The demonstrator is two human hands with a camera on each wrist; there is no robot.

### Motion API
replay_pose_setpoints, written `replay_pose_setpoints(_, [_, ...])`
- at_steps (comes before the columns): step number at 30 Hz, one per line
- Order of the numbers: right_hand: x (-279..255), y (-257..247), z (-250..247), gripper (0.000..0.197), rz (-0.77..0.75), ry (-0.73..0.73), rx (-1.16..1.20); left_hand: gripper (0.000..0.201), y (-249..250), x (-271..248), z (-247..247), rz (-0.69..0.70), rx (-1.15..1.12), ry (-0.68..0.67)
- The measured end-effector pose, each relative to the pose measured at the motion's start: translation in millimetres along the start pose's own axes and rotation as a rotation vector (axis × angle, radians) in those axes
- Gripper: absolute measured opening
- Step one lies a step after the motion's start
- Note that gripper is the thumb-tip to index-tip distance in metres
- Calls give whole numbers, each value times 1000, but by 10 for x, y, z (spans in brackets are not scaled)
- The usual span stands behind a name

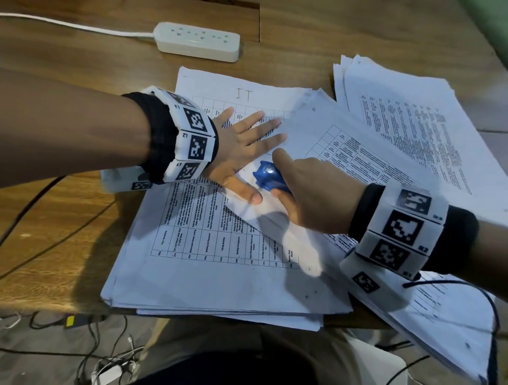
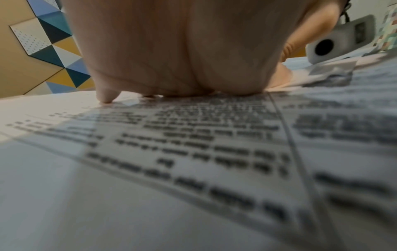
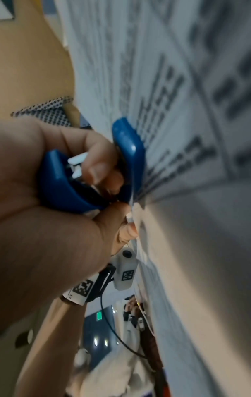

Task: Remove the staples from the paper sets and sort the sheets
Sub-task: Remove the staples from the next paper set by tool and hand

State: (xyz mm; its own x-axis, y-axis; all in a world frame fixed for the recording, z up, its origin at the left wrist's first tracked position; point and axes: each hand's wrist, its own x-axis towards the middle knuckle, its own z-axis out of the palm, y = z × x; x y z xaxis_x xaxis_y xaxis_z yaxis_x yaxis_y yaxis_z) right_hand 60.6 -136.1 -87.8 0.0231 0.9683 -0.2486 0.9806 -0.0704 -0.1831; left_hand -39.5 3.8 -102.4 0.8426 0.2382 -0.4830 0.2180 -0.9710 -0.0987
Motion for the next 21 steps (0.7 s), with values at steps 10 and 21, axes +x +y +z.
replay_pose_setpoints(10, [55,60,-4,29,-77,16,-20,129,4,-15,-16,3,17,-6])
replay_pose_setpoints(21, [64,19,-50,31,48,-24,246,112,-17,-4,8,13,-1,13])
